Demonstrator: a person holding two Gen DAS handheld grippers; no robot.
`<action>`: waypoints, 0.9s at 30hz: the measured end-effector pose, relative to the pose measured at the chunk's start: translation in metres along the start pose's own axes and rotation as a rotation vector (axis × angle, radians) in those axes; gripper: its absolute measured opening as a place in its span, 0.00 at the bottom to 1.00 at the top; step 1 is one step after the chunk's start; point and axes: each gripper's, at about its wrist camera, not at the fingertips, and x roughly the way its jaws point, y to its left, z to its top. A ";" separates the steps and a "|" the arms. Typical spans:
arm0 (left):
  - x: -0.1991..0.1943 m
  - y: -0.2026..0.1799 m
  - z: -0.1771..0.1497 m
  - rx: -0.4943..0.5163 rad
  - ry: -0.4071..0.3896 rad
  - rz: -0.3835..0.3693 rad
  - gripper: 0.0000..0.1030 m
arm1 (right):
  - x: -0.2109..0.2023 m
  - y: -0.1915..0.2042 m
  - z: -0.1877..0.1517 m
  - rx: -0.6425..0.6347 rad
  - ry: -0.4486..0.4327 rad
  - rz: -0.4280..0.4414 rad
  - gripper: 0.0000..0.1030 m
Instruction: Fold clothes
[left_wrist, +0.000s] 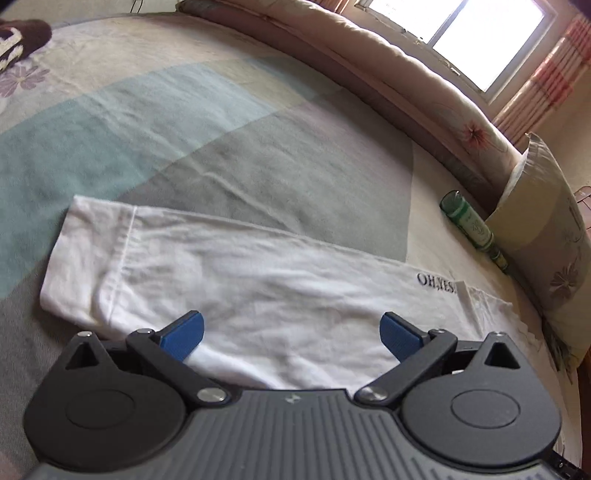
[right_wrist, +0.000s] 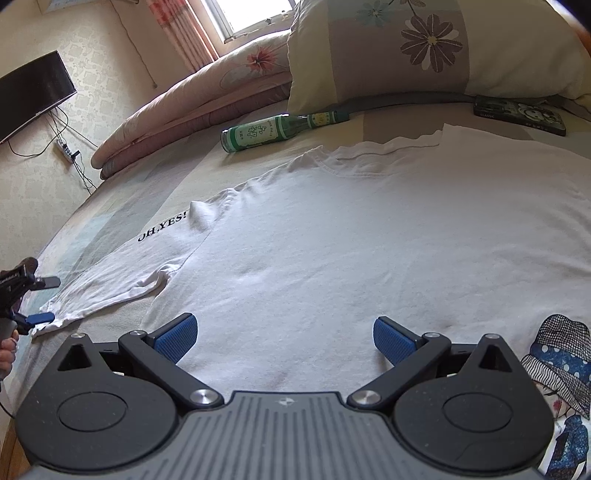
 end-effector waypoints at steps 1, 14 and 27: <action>-0.005 0.004 -0.003 0.010 -0.015 0.016 0.98 | 0.000 0.000 0.000 -0.003 0.000 0.001 1.00; 0.029 -0.162 -0.020 0.274 0.099 -0.244 0.97 | 0.000 0.000 0.000 -0.010 0.001 -0.003 1.00; 0.077 -0.247 -0.072 0.388 0.293 -0.405 0.96 | -0.006 -0.006 0.001 -0.002 0.002 0.000 1.00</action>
